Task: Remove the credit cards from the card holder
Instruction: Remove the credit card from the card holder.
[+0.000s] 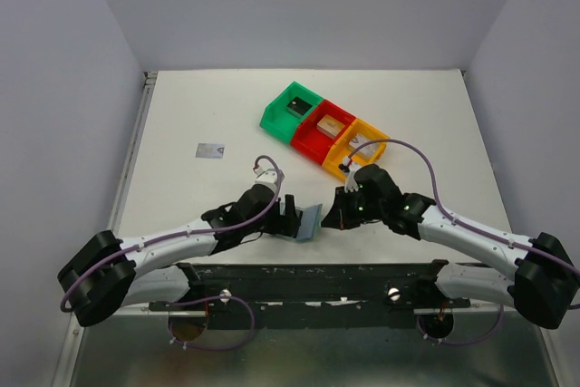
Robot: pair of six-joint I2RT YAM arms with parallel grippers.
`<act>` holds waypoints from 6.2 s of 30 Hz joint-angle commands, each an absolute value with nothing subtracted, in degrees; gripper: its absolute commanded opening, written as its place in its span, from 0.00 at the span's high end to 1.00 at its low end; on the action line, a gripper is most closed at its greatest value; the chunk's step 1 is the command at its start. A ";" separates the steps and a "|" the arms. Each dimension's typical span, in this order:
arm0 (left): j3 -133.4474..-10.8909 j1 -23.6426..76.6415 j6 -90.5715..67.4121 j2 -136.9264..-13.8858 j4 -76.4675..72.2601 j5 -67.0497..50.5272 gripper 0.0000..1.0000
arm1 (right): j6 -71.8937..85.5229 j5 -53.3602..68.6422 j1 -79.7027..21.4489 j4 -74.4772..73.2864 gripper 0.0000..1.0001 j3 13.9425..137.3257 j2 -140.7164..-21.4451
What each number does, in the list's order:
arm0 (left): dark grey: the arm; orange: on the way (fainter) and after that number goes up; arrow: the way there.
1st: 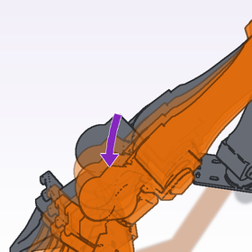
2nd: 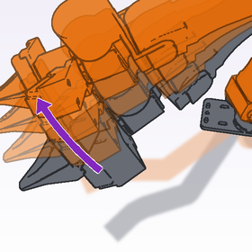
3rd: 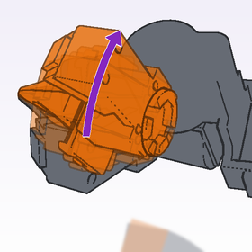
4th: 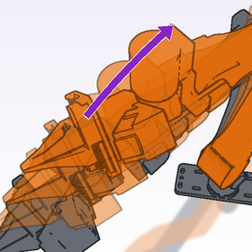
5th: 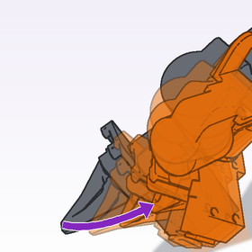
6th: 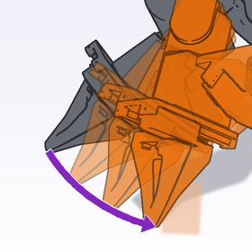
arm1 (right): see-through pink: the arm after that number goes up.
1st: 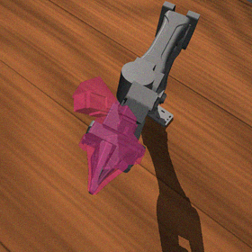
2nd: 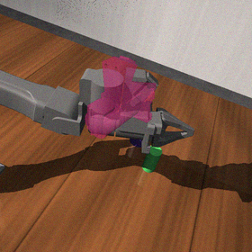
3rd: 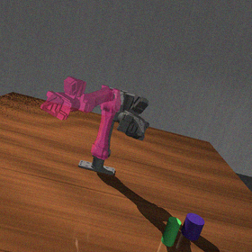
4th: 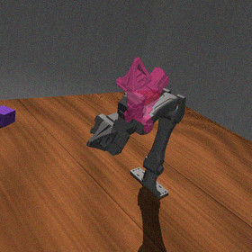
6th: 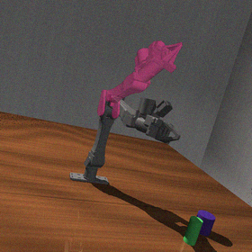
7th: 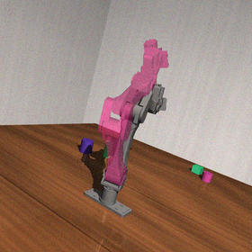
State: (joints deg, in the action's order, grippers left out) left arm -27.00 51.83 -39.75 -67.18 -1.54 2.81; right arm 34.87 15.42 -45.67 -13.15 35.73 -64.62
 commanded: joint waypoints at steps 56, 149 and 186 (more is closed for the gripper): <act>-20.83 52.03 -41.31 -68.02 -8.00 4.57 0.68 | 47.63 22.15 -45.70 10.63 0.59 33.31 -78.74; -16.35 52.03 -43.86 -63.55 -4.66 7.47 0.62 | 55.55 22.59 -45.00 24.17 0.59 32.43 -95.71; -17.58 51.59 -40.70 -55.44 -7.02 11.00 0.81 | 54.58 22.94 -44.91 24.70 0.59 32.43 -95.54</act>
